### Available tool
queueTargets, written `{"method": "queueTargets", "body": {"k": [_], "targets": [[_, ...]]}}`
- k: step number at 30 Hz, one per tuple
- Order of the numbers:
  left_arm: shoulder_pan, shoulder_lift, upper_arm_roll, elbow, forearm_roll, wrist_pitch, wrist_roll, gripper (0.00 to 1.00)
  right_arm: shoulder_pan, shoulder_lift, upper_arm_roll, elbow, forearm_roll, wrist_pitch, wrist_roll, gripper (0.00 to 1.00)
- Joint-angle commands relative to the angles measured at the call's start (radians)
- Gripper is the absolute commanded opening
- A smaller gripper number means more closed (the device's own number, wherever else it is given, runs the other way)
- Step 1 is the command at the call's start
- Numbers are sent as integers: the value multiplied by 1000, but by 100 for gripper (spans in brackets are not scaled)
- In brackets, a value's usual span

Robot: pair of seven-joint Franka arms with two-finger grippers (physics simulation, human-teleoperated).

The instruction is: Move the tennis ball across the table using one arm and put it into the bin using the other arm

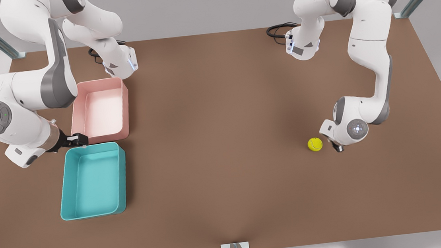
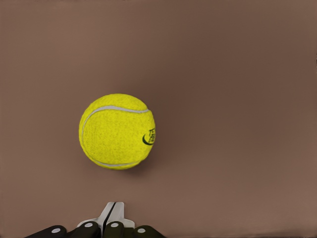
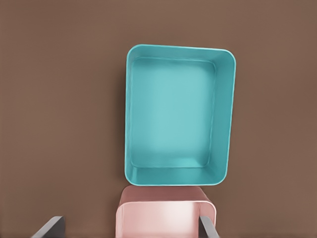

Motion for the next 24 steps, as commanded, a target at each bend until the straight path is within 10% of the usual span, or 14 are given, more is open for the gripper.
{"method": "queueTargets", "body": {"k": [1, 18, 24], "targets": [[-8, 1, 0, -1, 4, 79, 593, 21, 0, -1, 0, 1, 1, -2, 1, 100], [-58, 42, 34, -2, 40, 88, 159, 21, 0, -1, 0, 1, 1, -2, 1, 100], [-187, 36, -129, 73, -164, -15, -757, 21, 2, -1, 2, 1, 1, -2, 1, 100]]}}
